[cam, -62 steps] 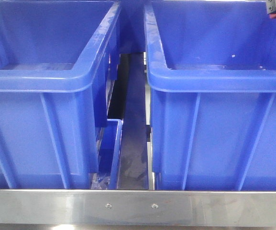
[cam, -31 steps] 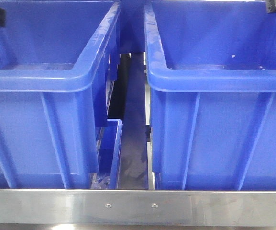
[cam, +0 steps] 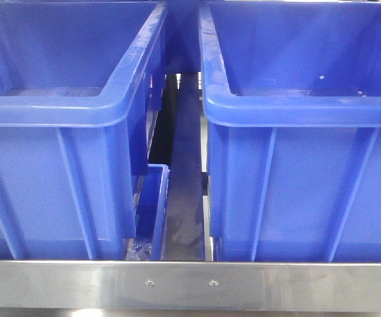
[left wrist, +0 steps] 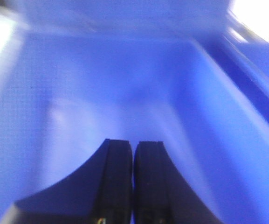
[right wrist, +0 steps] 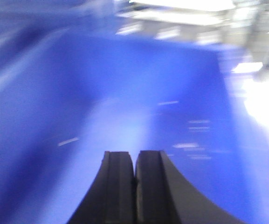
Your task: Sort and place red and blue blocks on shelf
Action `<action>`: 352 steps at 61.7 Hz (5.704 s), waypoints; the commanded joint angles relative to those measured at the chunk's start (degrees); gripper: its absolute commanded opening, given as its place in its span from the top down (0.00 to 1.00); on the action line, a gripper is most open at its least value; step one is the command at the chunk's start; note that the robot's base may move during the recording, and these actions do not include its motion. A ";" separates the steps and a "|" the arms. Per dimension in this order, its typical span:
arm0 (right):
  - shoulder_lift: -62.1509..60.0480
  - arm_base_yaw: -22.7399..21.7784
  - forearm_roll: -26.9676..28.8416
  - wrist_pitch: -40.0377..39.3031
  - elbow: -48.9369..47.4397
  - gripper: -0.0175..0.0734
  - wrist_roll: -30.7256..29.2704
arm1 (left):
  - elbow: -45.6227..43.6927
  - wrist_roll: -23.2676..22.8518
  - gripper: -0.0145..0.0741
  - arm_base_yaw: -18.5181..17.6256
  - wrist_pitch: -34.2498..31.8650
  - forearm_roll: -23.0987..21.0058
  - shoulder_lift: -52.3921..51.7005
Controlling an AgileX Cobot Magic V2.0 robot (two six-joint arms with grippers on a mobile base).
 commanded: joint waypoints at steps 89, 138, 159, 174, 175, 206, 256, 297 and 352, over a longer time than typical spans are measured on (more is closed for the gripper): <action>-18.40 -3.81 2.34 -7.78 14.04 0.76 -0.36 | 17.23 -0.25 0.70 4.63 -11.27 -3.55 -18.54; -26.34 -3.72 2.34 -7.37 14.04 0.76 -0.39 | 17.23 -0.25 0.70 4.63 -11.27 -3.55 -18.54; -29.74 -3.72 2.34 -5.65 14.04 0.76 -0.39 | 17.23 -0.25 0.70 4.63 -11.27 -3.55 -18.54; -36.14 -3.72 2.34 8.82 14.69 0.76 -0.39 | 17.23 -0.25 0.70 4.63 -11.27 -3.55 -18.54; -36.58 -3.72 2.34 9.50 14.88 0.76 -0.39 | 17.23 -0.25 0.70 4.63 -11.27 -3.55 -18.54; -46.83 -3.78 2.33 -4.30 32.76 0.76 -0.39 | 17.23 -0.25 0.70 4.63 -11.27 -3.55 -18.54; -46.77 -3.73 2.38 -5.22 33.01 0.76 -0.06 | 17.23 -0.25 0.70 4.63 -11.27 -3.55 -18.54; -46.77 -3.73 2.38 -5.22 33.01 0.76 -0.06 | 19.65 -0.25 0.70 5.19 -13.03 -2.81 -20.01; -46.71 -3.73 2.38 -5.17 33.01 0.76 -0.06 | 33.37 -0.76 0.70 6.40 -3.09 2.47 -46.24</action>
